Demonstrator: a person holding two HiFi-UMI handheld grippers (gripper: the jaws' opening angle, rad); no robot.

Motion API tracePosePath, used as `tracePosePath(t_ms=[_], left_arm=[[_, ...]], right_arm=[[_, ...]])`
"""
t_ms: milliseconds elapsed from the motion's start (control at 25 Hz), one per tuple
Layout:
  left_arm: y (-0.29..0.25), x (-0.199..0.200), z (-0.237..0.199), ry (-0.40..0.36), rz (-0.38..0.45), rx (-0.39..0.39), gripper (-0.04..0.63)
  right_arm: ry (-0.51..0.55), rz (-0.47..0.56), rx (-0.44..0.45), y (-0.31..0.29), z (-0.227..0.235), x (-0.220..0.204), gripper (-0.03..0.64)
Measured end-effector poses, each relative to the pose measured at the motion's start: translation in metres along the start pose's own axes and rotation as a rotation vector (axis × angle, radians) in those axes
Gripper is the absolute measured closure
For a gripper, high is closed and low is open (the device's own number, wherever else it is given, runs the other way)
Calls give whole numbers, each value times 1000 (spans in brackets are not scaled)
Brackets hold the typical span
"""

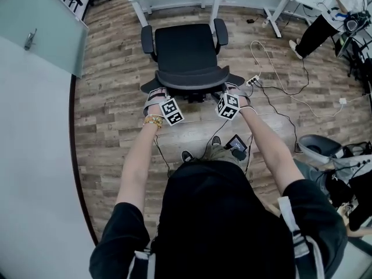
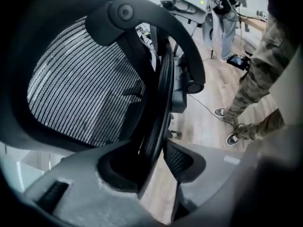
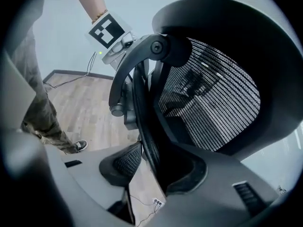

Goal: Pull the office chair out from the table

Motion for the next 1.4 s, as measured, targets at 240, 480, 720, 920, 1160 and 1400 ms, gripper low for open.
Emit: tracePosePath(t_ms=[240,480,720,920,1160,1400], left_arm=[[8,-3,1,81,85,-5,416],[33,-4,-6,125,195,-4,416],[79,0,-8,211,385,71,443],[119,9,-18,401,545,132,466],[152,12,-34,662,686,167,512],[205,18,-66,813,835,321,535]], right_arm=[[-51,2,74,9,6,0,481],[-84,69,65,35,15,6,499],[-157,198,-32,78,17,21,500],[-206,357,-116,113,10,43,527],[-359,573,-250,149,19,80,557],[-464,725,-374,179,36,103,587]])
Point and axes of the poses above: the fingertips, and each gripper's own axes: y backward along the fingers, z to its right, x out of its top, the point moved 10 cm from there along y, backward along the fingers, and after that the axes turned 5 degrees about -z, right-handed, at the moved point
